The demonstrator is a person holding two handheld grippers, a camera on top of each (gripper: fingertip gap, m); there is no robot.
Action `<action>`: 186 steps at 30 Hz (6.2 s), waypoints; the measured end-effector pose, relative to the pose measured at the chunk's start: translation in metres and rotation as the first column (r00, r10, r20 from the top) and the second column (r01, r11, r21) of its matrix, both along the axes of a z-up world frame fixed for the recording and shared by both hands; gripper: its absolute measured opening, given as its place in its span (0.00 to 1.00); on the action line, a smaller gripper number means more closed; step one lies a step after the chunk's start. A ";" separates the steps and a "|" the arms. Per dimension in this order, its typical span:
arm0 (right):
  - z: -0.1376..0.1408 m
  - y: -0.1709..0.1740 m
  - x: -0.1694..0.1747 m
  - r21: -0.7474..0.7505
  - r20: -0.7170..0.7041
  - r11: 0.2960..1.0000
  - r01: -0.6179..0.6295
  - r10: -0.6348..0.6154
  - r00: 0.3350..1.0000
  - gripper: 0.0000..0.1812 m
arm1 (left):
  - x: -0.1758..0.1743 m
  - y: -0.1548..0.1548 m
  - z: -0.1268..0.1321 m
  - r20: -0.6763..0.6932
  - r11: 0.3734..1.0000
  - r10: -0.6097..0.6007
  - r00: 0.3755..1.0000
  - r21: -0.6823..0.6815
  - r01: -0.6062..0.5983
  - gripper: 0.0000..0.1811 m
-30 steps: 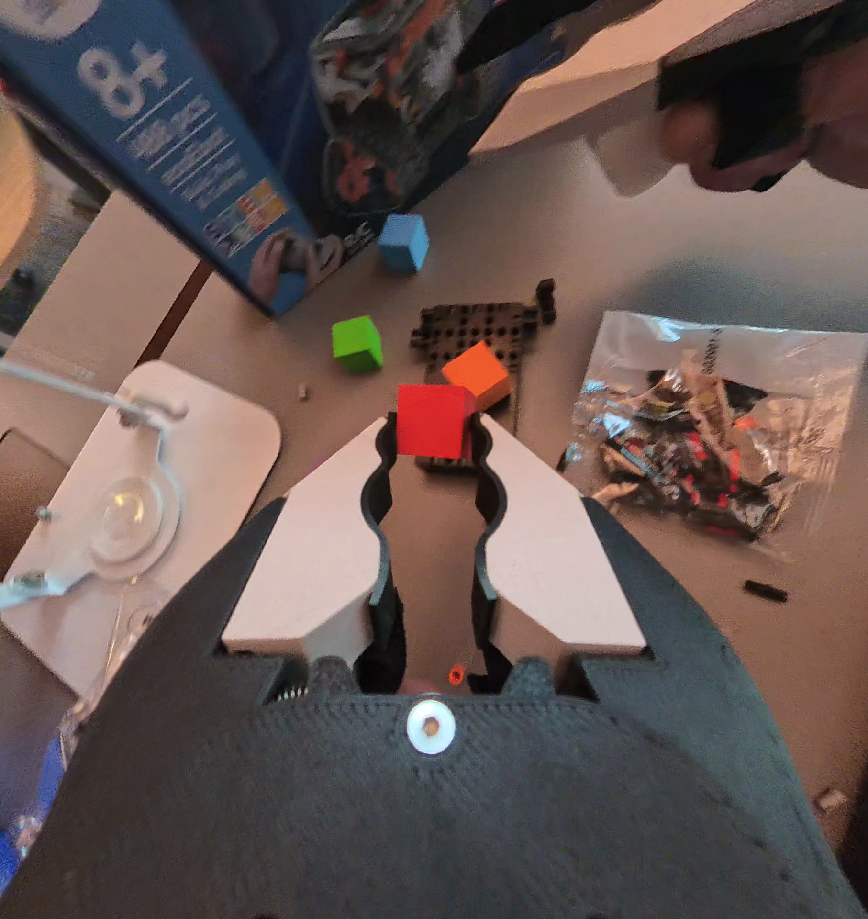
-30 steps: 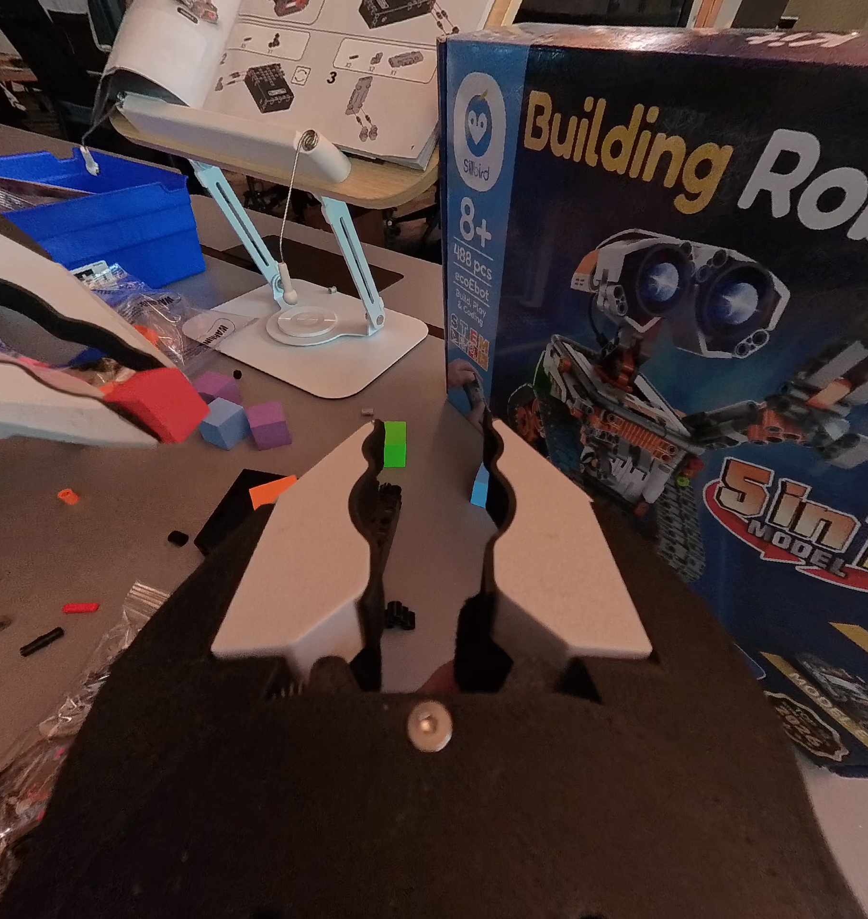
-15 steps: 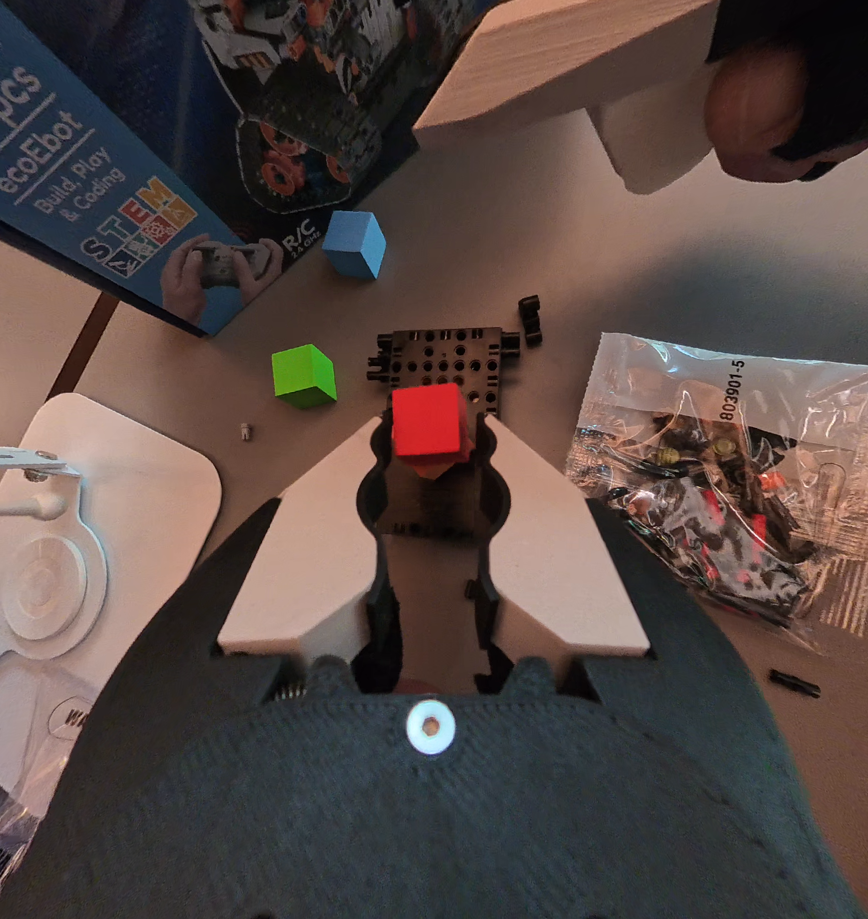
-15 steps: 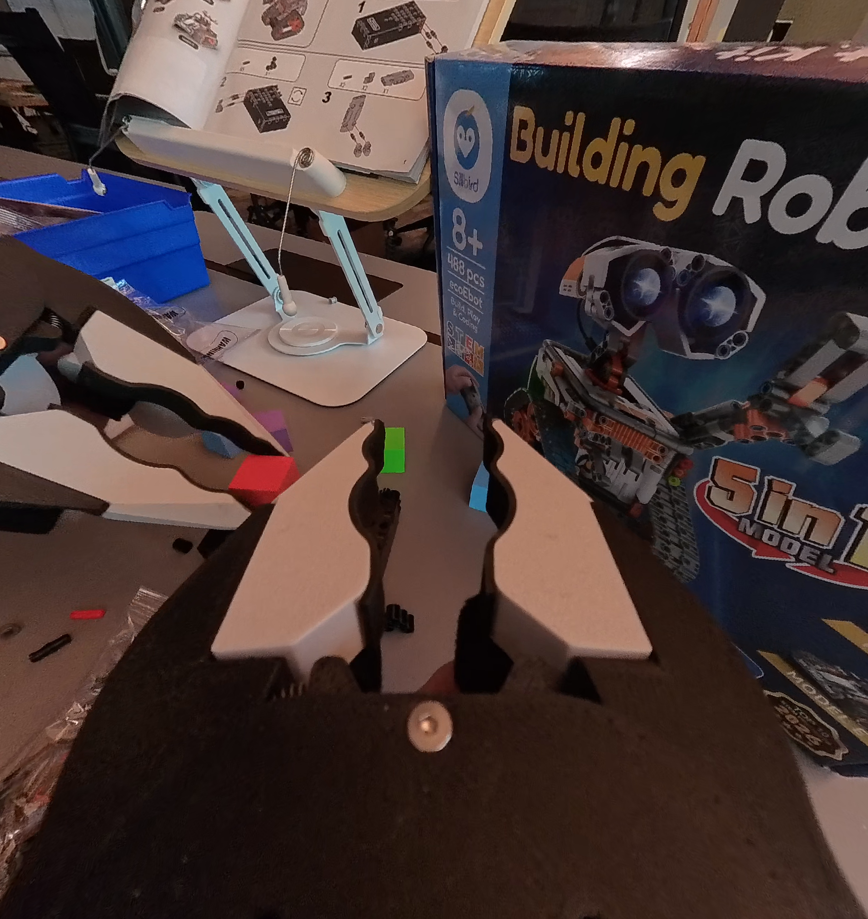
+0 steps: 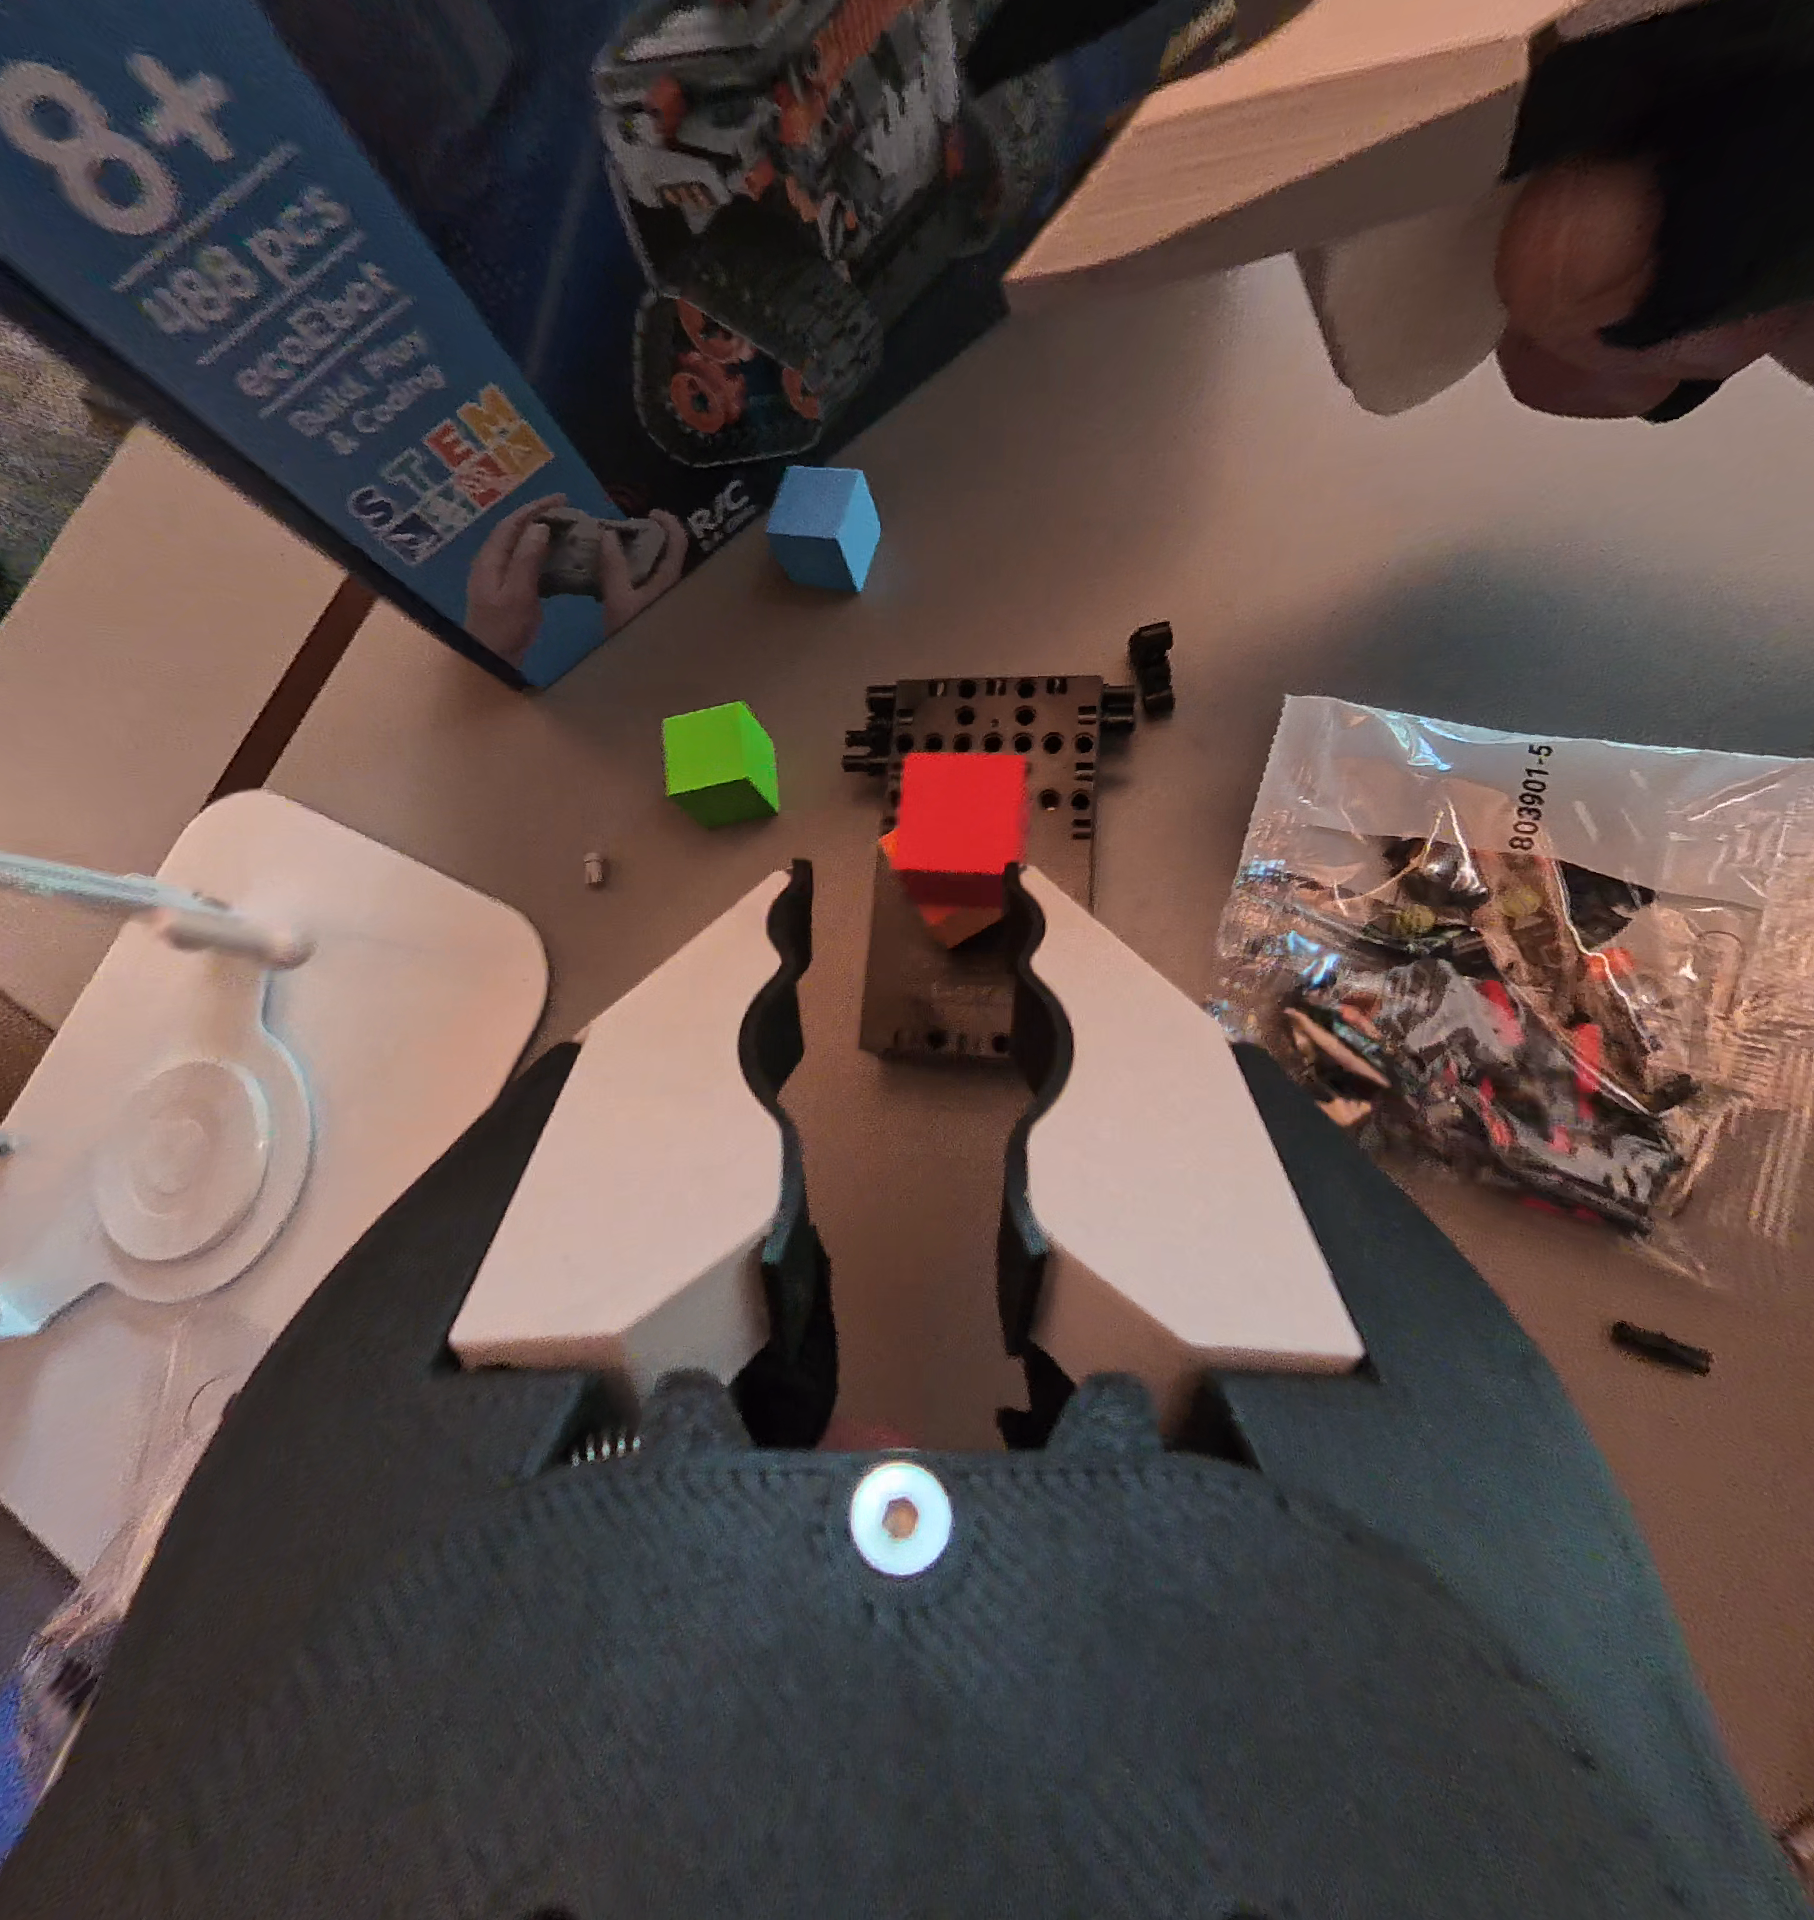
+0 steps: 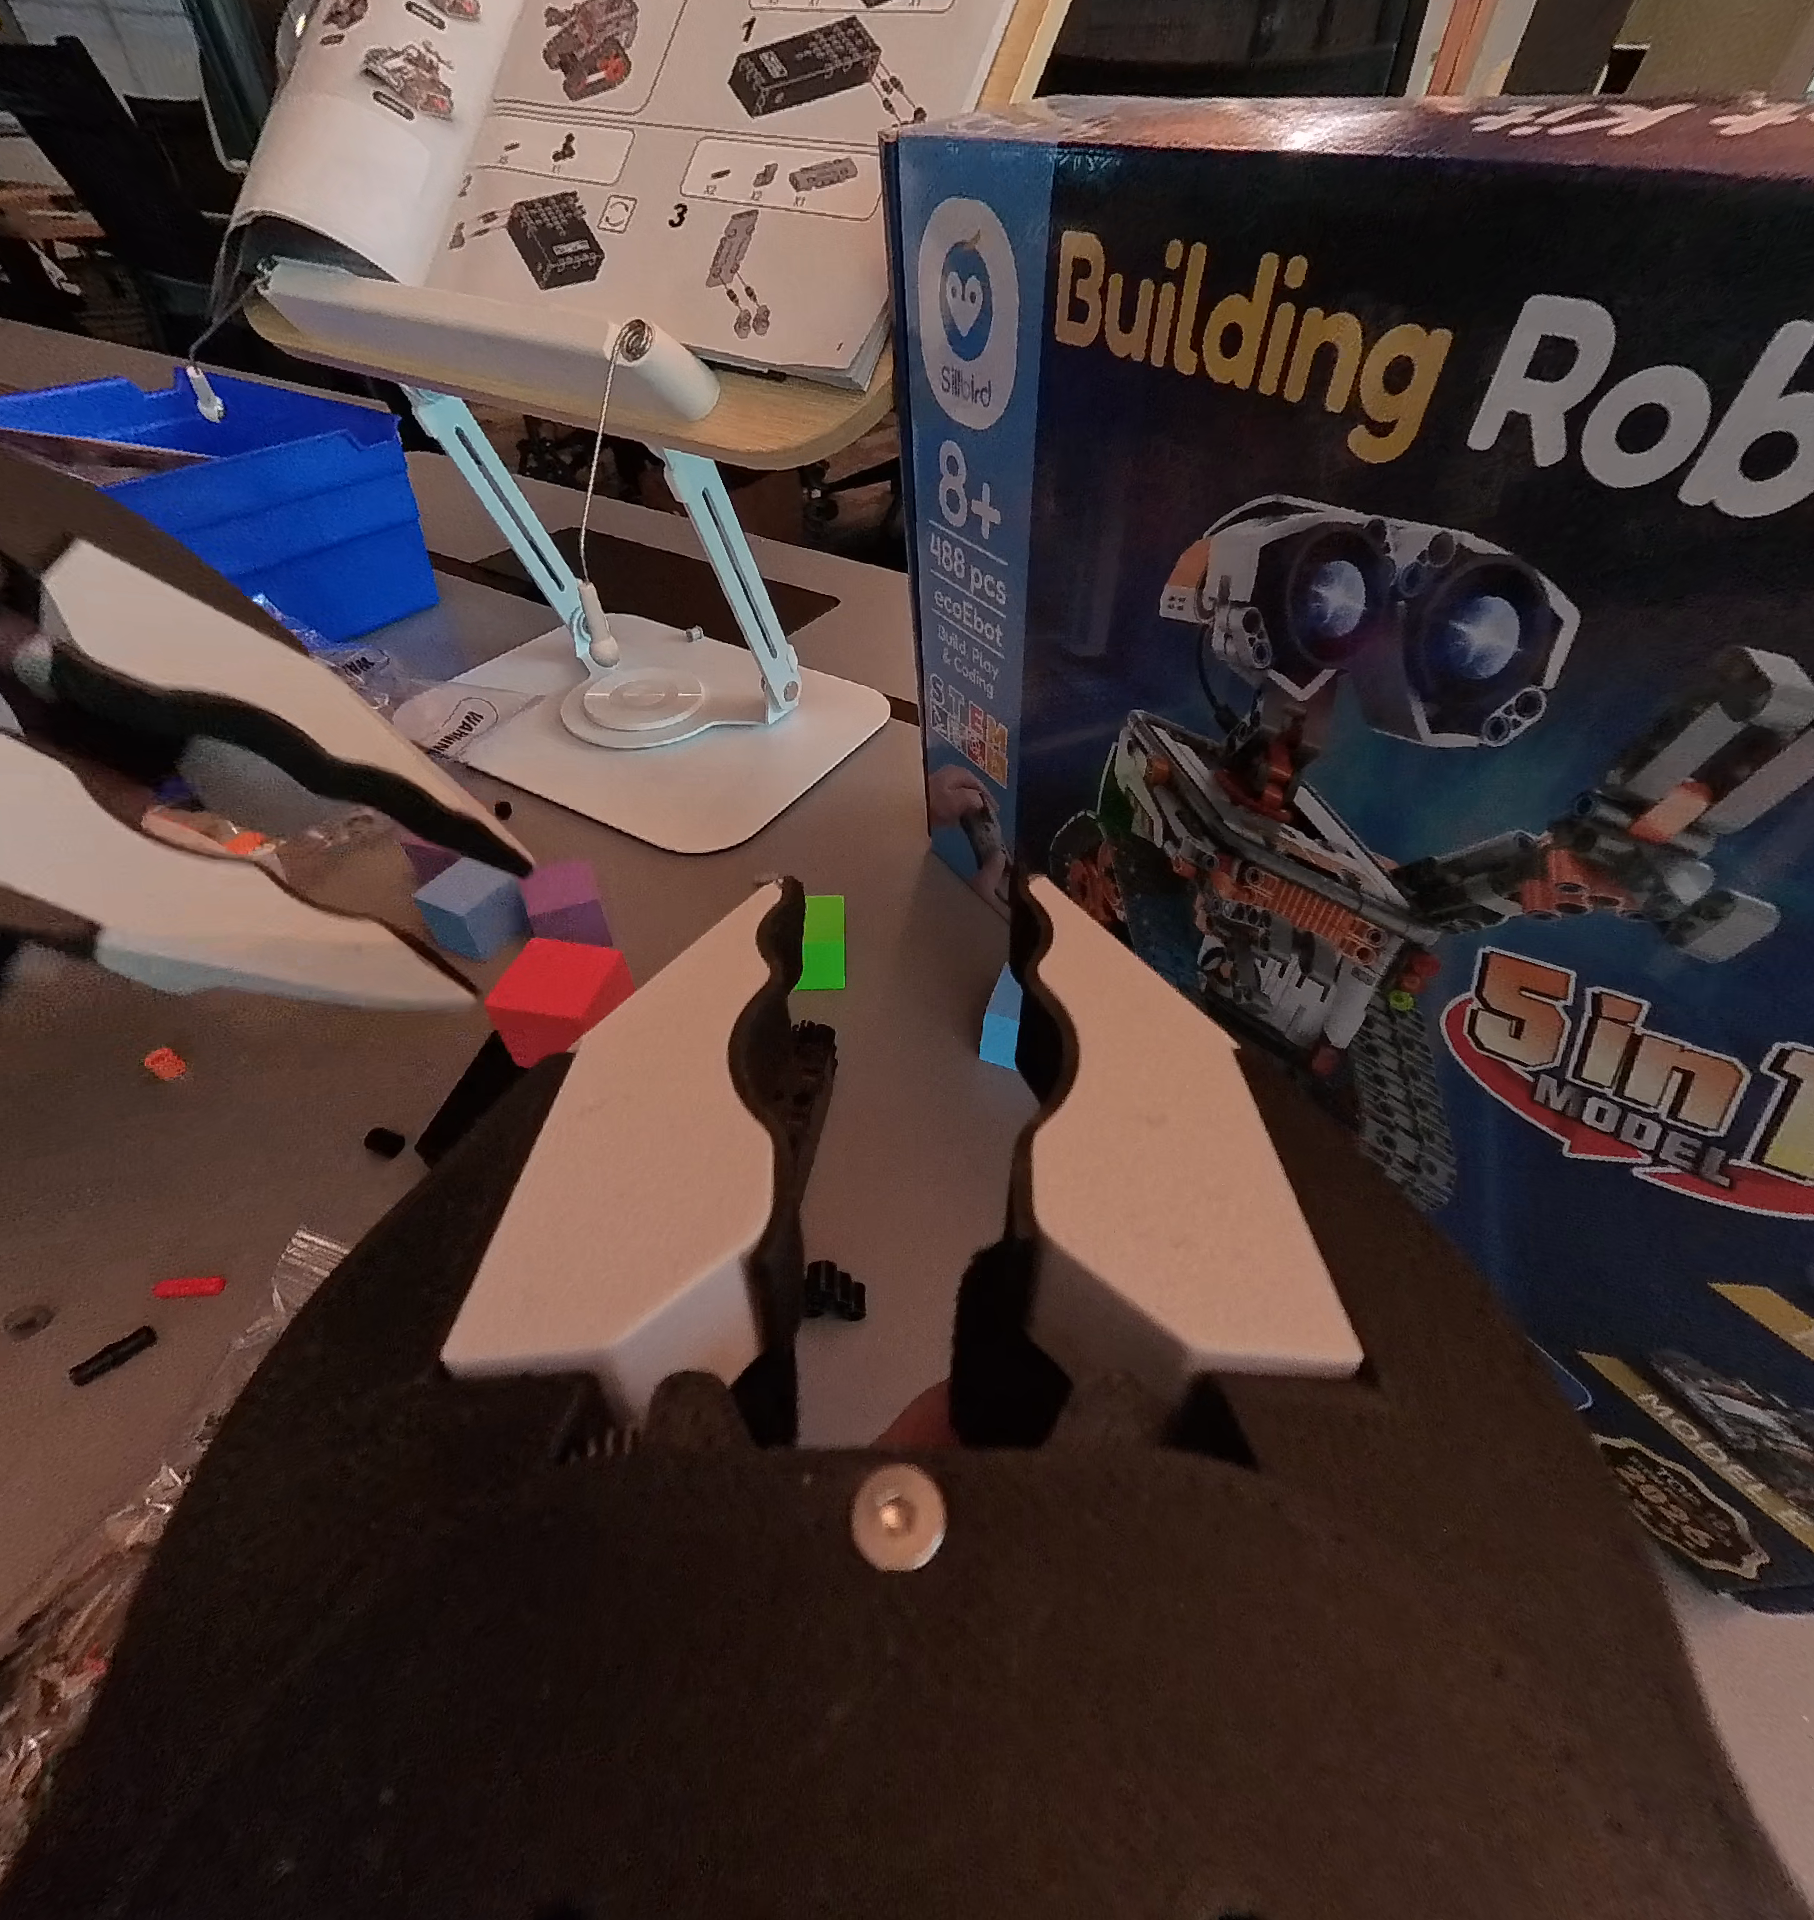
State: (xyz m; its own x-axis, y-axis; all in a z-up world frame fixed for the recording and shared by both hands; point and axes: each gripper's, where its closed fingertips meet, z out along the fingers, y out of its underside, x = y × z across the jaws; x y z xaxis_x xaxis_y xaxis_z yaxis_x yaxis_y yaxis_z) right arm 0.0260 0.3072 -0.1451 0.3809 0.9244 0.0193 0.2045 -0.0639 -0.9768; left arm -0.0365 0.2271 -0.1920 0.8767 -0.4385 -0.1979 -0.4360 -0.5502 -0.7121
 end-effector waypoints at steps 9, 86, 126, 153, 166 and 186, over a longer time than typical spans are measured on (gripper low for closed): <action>-0.005 -0.024 -0.013 -0.049 0.000 0.988 -0.148 0.148 0.989 0.22 | -0.099 -0.025 -0.008 -0.039 0.976 0.214 0.976 -0.030 -0.215 0.21; -0.055 -0.091 0.010 -0.129 0.367 0.902 -0.413 0.430 0.825 0.24 | 0.008 0.018 -0.047 -0.126 0.998 0.023 0.992 0.057 -0.016 0.17; -0.069 -0.084 0.047 -0.182 0.337 0.884 -0.430 0.467 0.817 0.22 | 0.117 -0.060 -0.040 -0.027 0.861 -0.509 0.860 -0.036 0.508 0.17; -0.107 0.060 -0.041 -0.041 0.494 0.993 0.113 -0.078 0.866 0.15 | 0.032 -0.014 -0.005 0.013 0.969 -0.198 0.980 0.154 0.193 0.22; -0.005 -0.063 0.033 -0.083 0.365 0.945 -0.316 0.324 0.873 0.15 | 0.003 0.002 -0.003 0.038 0.981 -0.054 0.998 0.187 0.046 0.20; -0.051 -0.141 0.050 -0.172 0.465 0.843 -0.510 0.526 0.712 0.19 | 0.005 0.005 -0.017 -0.004 0.985 -0.057 0.998 0.164 0.056 0.19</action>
State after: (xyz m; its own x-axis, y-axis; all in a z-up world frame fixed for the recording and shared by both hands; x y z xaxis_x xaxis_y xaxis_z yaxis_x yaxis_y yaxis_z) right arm 0.0756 0.1661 -0.1965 -0.2090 0.9773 0.0346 0.6493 0.1652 -0.7424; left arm -0.0316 0.2320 -0.2087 0.8516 -0.4491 -0.2705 -0.4625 -0.4007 -0.7909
